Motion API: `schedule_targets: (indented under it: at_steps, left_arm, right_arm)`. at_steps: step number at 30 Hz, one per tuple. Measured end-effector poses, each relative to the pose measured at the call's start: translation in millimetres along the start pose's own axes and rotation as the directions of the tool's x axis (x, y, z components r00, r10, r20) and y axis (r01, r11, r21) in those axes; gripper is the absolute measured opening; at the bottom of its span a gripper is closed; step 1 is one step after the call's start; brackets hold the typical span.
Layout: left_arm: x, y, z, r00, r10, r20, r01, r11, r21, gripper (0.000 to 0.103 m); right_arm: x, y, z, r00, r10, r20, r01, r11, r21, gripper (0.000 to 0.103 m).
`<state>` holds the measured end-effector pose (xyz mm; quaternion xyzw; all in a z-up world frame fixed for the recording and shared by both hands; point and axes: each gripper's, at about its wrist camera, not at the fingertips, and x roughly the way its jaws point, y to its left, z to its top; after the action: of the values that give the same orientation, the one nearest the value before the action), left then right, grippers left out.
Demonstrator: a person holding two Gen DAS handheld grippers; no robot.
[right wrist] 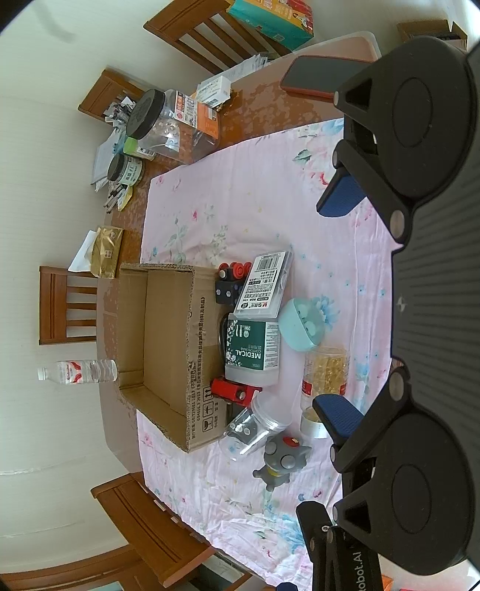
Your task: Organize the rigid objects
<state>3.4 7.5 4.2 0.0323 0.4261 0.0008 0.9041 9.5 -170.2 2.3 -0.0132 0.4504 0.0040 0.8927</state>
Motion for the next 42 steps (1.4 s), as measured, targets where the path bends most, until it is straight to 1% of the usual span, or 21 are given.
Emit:
schedule_targets:
  at_steps: [22, 42]
  left_arm:
    - [2.3, -3.8, 3.2, 1.000, 0.002, -0.021, -0.002, 1.000, -0.005, 0.103]
    - [0.5, -9.0, 3.7, 1.000, -0.003, -0.009, 0.003, 1.000, -0.014, 0.102]
  right_arm:
    - [2.7, 0.2, 1.8, 1.000, -0.001, -0.012, 0.001, 1.000, -0.015, 0.103]
    - [4.8, -6.6, 2.6, 1.000, 0.018, -0.007, -0.018, 0.999, -0.026, 0.103]
